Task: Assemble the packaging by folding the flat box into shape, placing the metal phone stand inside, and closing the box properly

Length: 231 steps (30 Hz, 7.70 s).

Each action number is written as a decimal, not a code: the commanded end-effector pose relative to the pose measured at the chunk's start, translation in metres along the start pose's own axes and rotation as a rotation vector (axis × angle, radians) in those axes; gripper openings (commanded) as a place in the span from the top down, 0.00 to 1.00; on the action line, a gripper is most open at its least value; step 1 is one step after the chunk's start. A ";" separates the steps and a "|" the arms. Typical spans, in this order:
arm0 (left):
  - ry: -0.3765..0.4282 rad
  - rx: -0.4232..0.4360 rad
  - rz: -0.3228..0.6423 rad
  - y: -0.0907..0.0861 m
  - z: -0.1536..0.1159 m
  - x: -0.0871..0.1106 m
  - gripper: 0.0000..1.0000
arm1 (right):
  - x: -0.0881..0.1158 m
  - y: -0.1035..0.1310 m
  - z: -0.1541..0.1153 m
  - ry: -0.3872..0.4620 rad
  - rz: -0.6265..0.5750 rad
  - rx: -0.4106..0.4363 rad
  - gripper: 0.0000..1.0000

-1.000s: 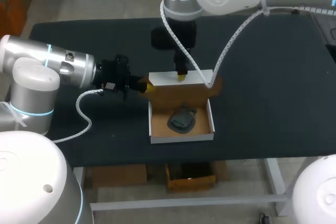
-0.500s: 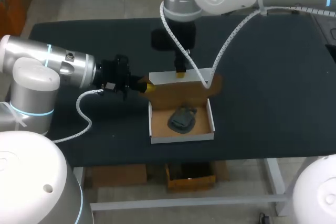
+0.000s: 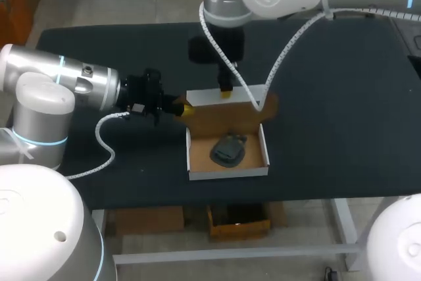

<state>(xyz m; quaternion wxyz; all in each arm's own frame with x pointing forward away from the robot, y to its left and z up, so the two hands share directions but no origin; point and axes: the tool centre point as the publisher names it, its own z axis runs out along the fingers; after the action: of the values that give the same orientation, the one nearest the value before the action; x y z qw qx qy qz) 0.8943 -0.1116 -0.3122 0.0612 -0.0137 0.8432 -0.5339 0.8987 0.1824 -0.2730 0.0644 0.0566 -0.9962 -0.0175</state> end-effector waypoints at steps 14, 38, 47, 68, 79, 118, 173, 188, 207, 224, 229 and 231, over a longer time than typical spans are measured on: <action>0.000 0.002 0.002 0.000 0.002 0.001 1.00 | -0.002 0.005 -0.002 -0.007 -0.009 -0.013 0.73; 0.000 0.002 0.002 0.000 0.002 0.001 1.00 | 0.001 -0.003 -0.089 -0.124 0.178 -0.288 0.00; 0.000 0.002 0.002 0.000 0.002 0.001 1.00 | -0.002 -0.008 -0.095 -0.130 0.240 -0.348 0.00; -0.049 -0.062 0.197 0.008 0.010 0.025 1.00 | 0.000 -0.016 -0.091 -0.034 0.409 -0.371 0.00; -0.104 -0.098 0.331 0.014 0.009 0.035 1.00 | 0.010 -0.025 -0.078 0.076 0.633 -0.381 0.00; -0.210 -0.153 0.504 0.017 0.009 0.036 1.00 | 0.028 -0.044 -0.050 0.390 1.080 -0.436 0.00; -0.343 -0.221 0.817 0.032 0.014 0.061 1.00 | 0.089 -0.065 0.010 0.401 1.506 -0.261 0.00; -0.339 -0.211 0.838 0.036 0.015 0.056 1.00 | 0.104 -0.075 0.024 0.350 1.611 -0.209 0.00; -0.331 -0.198 0.862 0.038 0.015 0.059 1.00 | 0.100 -0.083 0.056 0.455 1.623 -0.117 0.55; -0.326 -0.173 0.881 0.041 0.017 0.064 1.00 | 0.108 -0.091 0.073 0.436 1.613 -0.158 0.54; -0.325 -0.169 0.881 0.042 0.018 0.064 1.00 | 0.110 -0.091 0.078 0.432 1.610 -0.157 0.55; -0.325 -0.167 0.879 0.042 0.018 0.064 1.00 | 0.111 -0.091 0.080 0.432 1.608 -0.157 0.55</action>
<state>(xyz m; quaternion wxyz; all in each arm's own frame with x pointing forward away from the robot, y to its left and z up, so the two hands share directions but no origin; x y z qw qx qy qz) 0.8361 -0.1155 -0.3578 0.4099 0.2560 0.7901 -0.3771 0.7914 0.0812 -0.3388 0.2519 -0.6736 -0.6945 -0.0217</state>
